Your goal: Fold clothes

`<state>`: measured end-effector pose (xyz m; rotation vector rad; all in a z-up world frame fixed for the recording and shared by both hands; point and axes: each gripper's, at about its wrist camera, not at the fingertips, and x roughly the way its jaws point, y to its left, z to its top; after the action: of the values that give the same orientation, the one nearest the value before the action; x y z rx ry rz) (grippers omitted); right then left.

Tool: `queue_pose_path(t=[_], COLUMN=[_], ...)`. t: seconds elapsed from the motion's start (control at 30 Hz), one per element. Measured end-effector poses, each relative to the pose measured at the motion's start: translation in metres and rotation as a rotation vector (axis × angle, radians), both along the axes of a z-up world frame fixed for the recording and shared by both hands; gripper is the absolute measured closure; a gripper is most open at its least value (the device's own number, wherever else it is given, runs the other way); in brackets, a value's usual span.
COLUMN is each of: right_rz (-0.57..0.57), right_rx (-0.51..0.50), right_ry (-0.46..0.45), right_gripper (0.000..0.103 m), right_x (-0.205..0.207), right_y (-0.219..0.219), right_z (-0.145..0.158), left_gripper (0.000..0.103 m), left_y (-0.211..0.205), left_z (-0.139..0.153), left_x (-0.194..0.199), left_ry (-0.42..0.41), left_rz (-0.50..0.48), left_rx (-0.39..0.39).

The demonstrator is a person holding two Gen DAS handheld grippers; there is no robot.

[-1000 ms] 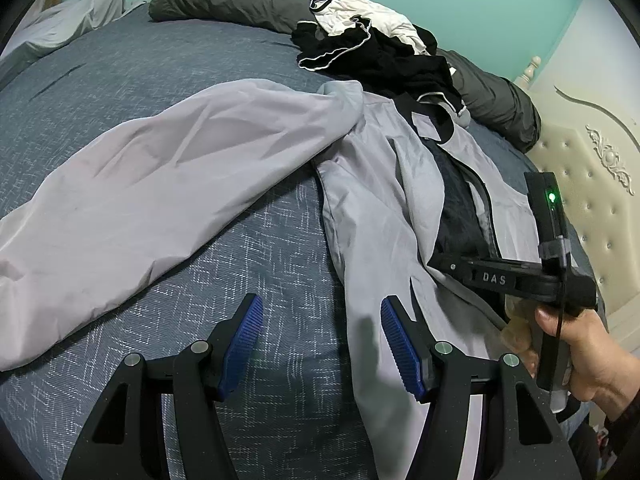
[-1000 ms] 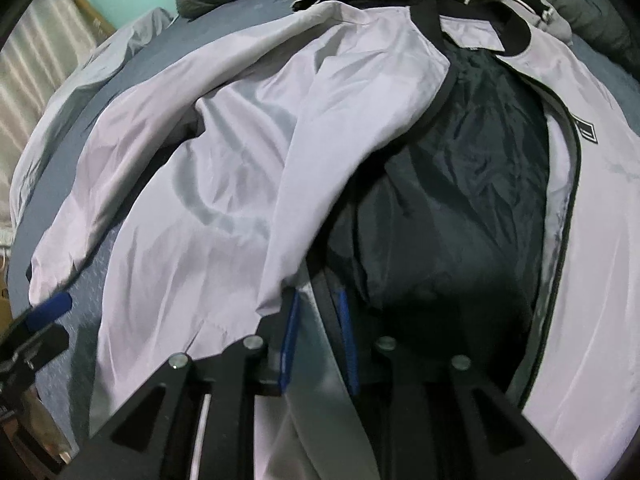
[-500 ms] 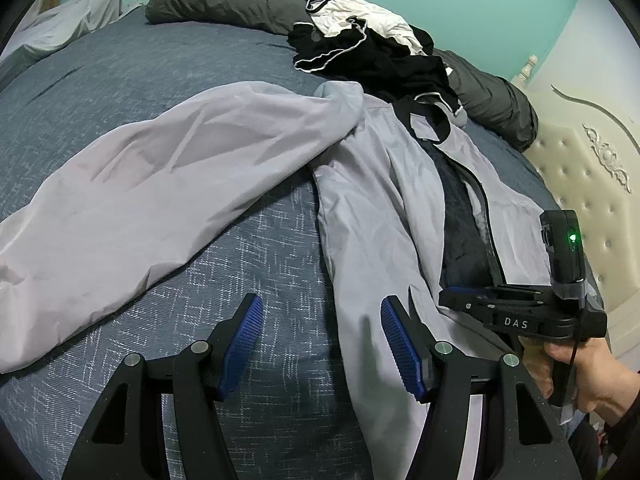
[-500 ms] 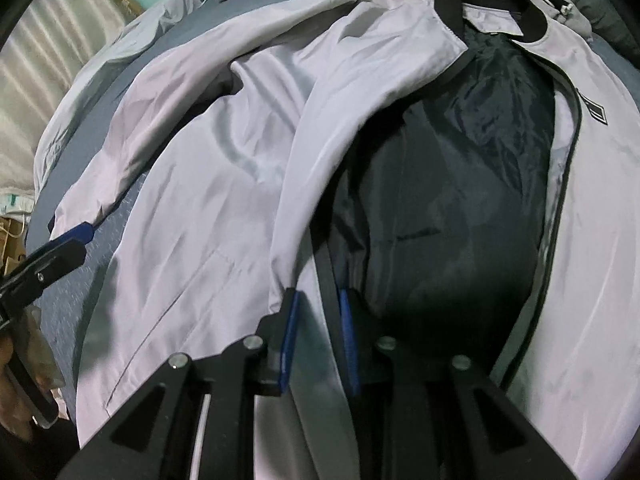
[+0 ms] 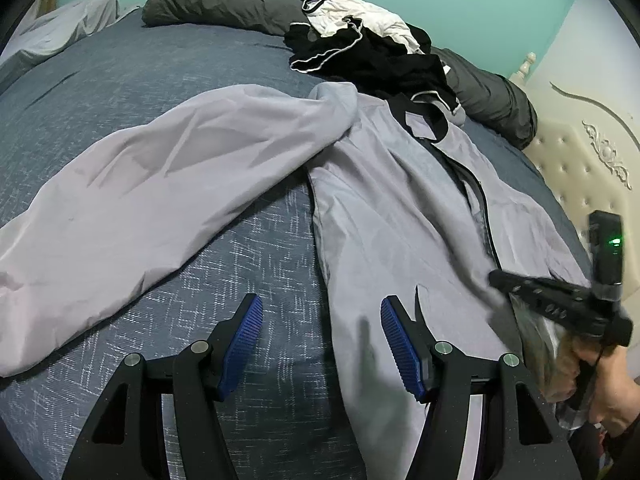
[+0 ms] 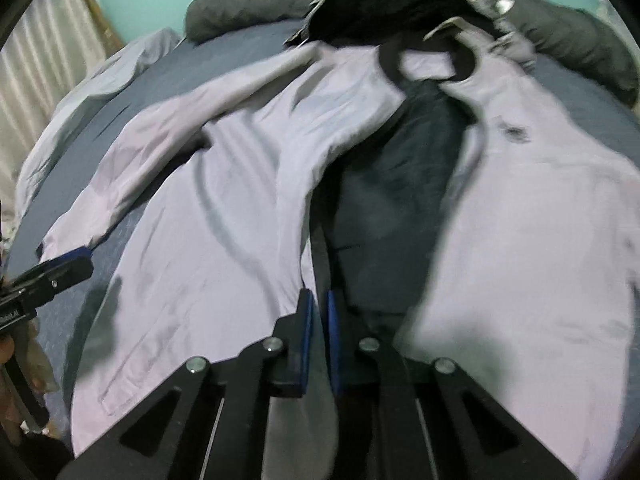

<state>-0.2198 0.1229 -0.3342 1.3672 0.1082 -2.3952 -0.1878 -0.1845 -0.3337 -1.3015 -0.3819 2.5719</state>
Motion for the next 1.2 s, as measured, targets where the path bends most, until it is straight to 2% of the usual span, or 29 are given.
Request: queue_pose_path(t=[0.13, 0.3, 0.43, 0.6, 0.73, 0.8, 0.93, 1.07, 1.1, 1.17, 1.2], right_rz=[-0.073, -0.094, -0.112, -0.133, -0.137, -0.122, -0.121, -0.131, -0.133, -0.132, -0.127], right_rx=[0.059, -0.022, -0.086, -0.167, -0.189, -0.190, -0.181, -0.155, -0.148, -0.137, -0.135], right_ry=[0.022, 0.017, 0.014, 0.009, 0.047, 0.018, -0.090, -0.133, -0.143, -0.159, -0.164], right_gripper=[0.096, 0.095, 0.089, 0.088, 0.088, 0.088, 0.086, 0.080, 0.077, 0.065, 0.064], right_x=[0.006, -0.008, -0.018, -0.032, -0.057, -0.077, -0.123, -0.158, -0.167, -0.183, -0.188], right_y=[0.016, 0.030, 0.041, 0.056, 0.053, 0.046, 0.032, 0.025, 0.023, 0.020, 0.019], right_z=[0.001, 0.005, 0.008, 0.011, 0.031, 0.032, 0.012, -0.005, -0.010, -0.017, -0.020], left_gripper=[0.037, 0.037, 0.037, 0.037, 0.037, 0.037, 0.037, 0.037, 0.037, 0.036, 0.033], left_y=[0.007, 0.020, 0.026, 0.024, 0.023, 0.024, 0.024, 0.023, 0.024, 0.024, 0.025], left_z=[0.005, 0.013, 0.010, 0.008, 0.008, 0.007, 0.006, 0.006, 0.006, 0.004, 0.003], left_x=[-0.002, -0.006, -0.008, -0.009, -0.015, -0.020, -0.029, -0.038, -0.040, -0.046, -0.048], left_ry=[0.006, 0.018, 0.006, -0.005, -0.006, -0.011, -0.015, -0.019, -0.021, -0.026, -0.028], left_rz=[-0.012, -0.036, -0.051, -0.043, -0.033, -0.033, -0.030, -0.014, -0.010, -0.003, -0.001], left_rx=[-0.004, -0.002, -0.013, -0.015, -0.015, -0.015, -0.016, -0.012, -0.010, -0.003, 0.000])
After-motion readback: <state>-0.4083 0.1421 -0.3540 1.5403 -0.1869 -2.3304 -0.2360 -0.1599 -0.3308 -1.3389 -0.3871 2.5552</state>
